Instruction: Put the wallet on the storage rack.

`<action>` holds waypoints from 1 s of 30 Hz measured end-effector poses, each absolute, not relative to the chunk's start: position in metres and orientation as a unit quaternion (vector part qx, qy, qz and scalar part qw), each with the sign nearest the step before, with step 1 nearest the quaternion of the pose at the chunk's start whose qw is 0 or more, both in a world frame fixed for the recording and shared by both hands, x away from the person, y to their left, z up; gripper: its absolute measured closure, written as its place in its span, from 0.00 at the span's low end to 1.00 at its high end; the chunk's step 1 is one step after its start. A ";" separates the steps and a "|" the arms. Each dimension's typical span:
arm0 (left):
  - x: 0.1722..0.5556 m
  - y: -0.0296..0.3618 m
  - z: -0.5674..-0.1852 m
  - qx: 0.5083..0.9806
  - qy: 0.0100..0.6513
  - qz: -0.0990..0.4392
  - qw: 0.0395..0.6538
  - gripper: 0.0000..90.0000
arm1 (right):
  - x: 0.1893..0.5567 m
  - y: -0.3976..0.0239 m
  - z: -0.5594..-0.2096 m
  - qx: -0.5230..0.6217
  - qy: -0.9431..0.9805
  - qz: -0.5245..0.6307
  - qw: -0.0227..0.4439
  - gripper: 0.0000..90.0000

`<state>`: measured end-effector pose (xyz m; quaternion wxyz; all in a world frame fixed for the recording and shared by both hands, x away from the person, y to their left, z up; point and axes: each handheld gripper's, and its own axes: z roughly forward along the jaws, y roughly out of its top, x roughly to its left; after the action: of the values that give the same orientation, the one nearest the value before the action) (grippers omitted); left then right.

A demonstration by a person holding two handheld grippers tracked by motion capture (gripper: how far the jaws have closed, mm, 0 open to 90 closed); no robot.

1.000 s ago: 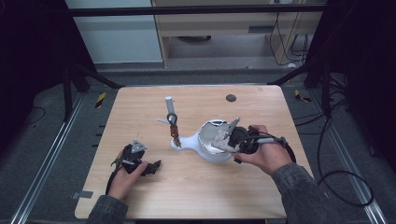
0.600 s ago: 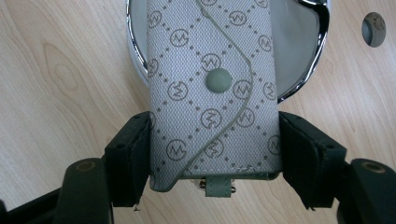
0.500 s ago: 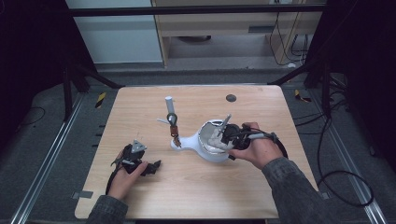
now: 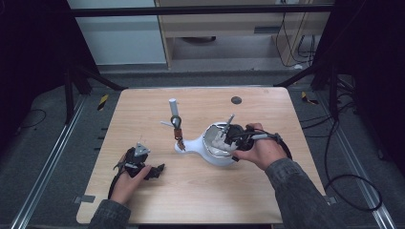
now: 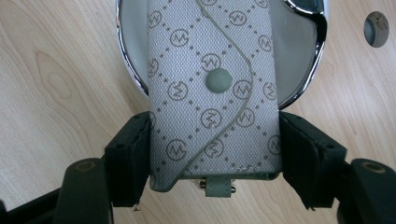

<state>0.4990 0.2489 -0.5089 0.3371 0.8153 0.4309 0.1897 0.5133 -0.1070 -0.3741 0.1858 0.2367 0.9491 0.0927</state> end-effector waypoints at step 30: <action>0.499 0.249 -0.509 0.815 0.431 0.190 0.337 0.00 | 0.520 -0.096 -0.377 0.240 0.950 0.089 0.180 0.34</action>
<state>0.4991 0.2490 -0.5089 0.3370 0.8154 0.4308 0.1896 0.5200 -0.0963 -0.3770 0.1796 0.2399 0.9499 0.0891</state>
